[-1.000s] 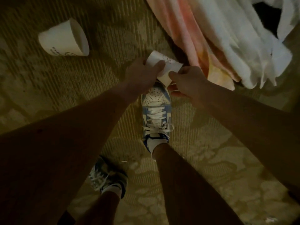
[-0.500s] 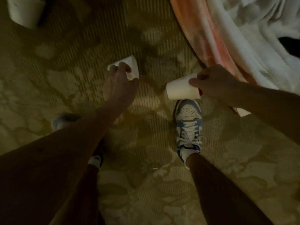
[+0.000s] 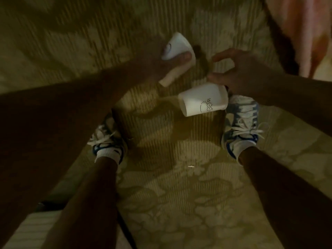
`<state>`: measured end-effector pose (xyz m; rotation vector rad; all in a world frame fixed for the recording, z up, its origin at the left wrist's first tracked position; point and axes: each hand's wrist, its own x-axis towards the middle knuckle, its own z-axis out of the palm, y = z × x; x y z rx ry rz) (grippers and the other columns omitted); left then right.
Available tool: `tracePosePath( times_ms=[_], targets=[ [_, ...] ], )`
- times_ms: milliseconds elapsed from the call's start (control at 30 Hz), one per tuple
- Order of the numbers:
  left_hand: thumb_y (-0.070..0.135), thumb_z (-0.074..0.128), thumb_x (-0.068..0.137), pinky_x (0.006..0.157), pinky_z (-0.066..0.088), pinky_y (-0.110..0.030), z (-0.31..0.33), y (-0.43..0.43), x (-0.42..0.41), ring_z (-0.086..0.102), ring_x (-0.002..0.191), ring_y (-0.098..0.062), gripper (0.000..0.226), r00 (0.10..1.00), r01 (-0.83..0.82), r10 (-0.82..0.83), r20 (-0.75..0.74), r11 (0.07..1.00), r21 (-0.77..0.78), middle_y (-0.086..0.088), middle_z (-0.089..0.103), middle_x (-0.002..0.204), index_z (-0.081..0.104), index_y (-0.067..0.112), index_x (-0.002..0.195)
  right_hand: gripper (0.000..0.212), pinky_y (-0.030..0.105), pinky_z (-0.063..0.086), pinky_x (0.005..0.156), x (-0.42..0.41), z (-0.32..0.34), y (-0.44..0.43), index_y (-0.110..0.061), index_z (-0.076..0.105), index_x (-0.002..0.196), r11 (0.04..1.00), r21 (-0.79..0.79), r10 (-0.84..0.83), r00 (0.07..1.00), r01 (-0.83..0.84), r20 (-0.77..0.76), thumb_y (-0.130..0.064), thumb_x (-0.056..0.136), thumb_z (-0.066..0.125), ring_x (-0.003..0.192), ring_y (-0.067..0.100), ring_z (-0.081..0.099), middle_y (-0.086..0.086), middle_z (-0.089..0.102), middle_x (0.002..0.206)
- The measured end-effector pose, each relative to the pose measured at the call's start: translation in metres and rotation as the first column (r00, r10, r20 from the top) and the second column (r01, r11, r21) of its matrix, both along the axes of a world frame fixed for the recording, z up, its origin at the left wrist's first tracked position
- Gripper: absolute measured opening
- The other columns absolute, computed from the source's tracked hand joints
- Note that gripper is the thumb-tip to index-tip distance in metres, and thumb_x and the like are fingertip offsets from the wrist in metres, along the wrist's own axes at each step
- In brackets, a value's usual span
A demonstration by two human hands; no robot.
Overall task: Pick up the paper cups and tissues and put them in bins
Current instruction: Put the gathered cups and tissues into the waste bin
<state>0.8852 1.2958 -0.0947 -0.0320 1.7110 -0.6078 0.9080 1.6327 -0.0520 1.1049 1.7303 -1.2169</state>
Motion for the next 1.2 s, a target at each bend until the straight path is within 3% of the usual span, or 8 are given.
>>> tracePosePath(
  times_ms=[100, 167, 200, 233, 333, 633, 867, 1200],
  targets=[
    [0.037, 0.030, 0.105, 0.109, 0.035, -0.055, 0.003, -0.022, 0.000, 0.020, 0.146, -0.036, 0.063, 0.966, 0.158, -0.160, 0.205, 0.987, 0.023, -0.012, 0.005, 0.164, -0.001, 0.017, 0.156, 0.050, 0.017, 0.044, 0.061, -0.031, 0.017, -0.022, -0.036, 0.050, 0.133, 0.990, -0.015, 0.136, 0.984, -0.139, -0.118, -0.035, 0.087, 0.069, 0.101, 0.011, 0.055, -0.005, 0.052, 0.123],
    [0.045, 0.028, 0.099, 0.080, 0.052, -0.055, 0.017, 0.008, -0.036, 0.041, 0.135, -0.032, 0.061, 0.989, 0.011, -0.056, 0.134, 0.950, 0.313, -0.013, 0.035, 0.155, 0.035, 0.011, 0.150, 0.034, 0.007, 0.045, 0.055, -0.059, 0.028, -0.038, -0.035, 0.058, 0.121, 0.974, -0.063, 0.206, 0.965, -0.219, -0.165, -0.033, 0.089, 0.068, 0.085, 0.000, 0.059, -0.012, 0.059, 0.103],
    [0.063, 0.036, 0.089, 0.053, -0.007, -0.035, 0.025, 0.033, -0.066, 0.060, 0.117, -0.019, 0.067, 0.955, -0.292, 0.268, 0.126, 0.781, 0.552, -0.007, 0.064, 0.131, 0.061, 0.015, 0.129, 0.026, 0.005, 0.044, 0.052, -0.073, 0.033, -0.047, -0.034, 0.060, 0.115, 0.965, -0.076, 0.235, 0.957, -0.251, -0.172, -0.034, 0.089, 0.067, 0.077, -0.004, 0.061, -0.015, 0.061, 0.095],
    [0.080, 0.045, 0.076, 0.090, 0.052, -0.025, 0.036, 0.056, -0.101, 0.068, 0.092, -0.003, 0.062, 0.844, -0.477, 0.496, 0.206, 0.516, 0.712, 0.010, 0.075, 0.102, 0.071, 0.030, 0.103, 0.021, 0.004, 0.044, 0.050, -0.088, 0.037, -0.055, -0.032, 0.062, 0.109, 0.958, -0.082, 0.258, 0.950, -0.275, -0.177, -0.034, 0.089, 0.067, 0.070, -0.005, 0.062, -0.017, 0.061, 0.089],
    [0.072, 0.060, 0.078, 0.059, 0.057, -0.022, 0.063, 0.075, -0.170, 0.069, 0.074, 0.001, 0.044, 0.754, -0.509, 0.592, 0.283, 0.255, 0.822, 0.014, 0.074, 0.083, 0.067, 0.031, 0.091, 0.006, 0.005, 0.043, 0.044, -0.128, 0.047, -0.077, -0.036, 0.061, 0.093, 0.950, -0.097, 0.274, 0.941, -0.297, -0.197, -0.035, 0.089, 0.066, 0.062, -0.015, 0.061, -0.019, 0.061, 0.083],
    [0.048, 0.043, 0.100, 0.091, 0.037, -0.030, 0.066, 0.017, -0.267, 0.040, 0.120, -0.017, 0.043, 0.739, 0.066, 0.591, -0.323, 0.414, 0.908, -0.007, 0.045, 0.135, 0.045, 0.026, 0.137, 0.019, 0.018, 0.047, 0.061, -0.193, 0.043, -0.138, -0.024, 0.063, 0.111, 0.996, 0.039, -0.060, 0.948, 0.076, -0.313, -0.028, 0.092, 0.065, 0.084, 0.007, 0.059, -0.005, 0.061, 0.099],
    [0.030, 0.058, 0.097, 0.111, 0.036, -0.042, 0.035, 0.027, -0.339, 0.030, 0.138, -0.022, 0.078, 0.691, -0.016, 0.681, -0.243, 0.351, 0.936, -0.010, 0.025, 0.156, 0.006, 0.018, 0.155, 0.022, 0.028, 0.053, 0.073, -0.208, 0.010, -0.148, -0.017, 0.065, 0.113, 0.938, 0.100, -0.294, 0.916, 0.331, -0.272, -0.027, 0.093, 0.064, 0.100, 0.021, 0.063, 0.005, 0.064, 0.111],
    [0.054, 0.061, 0.084, 0.107, 0.039, -0.053, -0.030, 0.059, -0.369, 0.039, 0.134, -0.035, 0.083, 0.745, -0.070, 0.596, -0.299, 0.516, 0.854, -0.016, 0.037, 0.148, 0.024, 0.012, 0.146, 0.032, 0.033, 0.051, 0.086, -0.189, -0.028, -0.129, -0.010, 0.065, 0.118, 0.893, 0.132, -0.384, 0.882, 0.430, -0.273, -0.030, 0.093, 0.062, 0.108, 0.027, 0.064, 0.011, 0.067, 0.117]
  ],
)
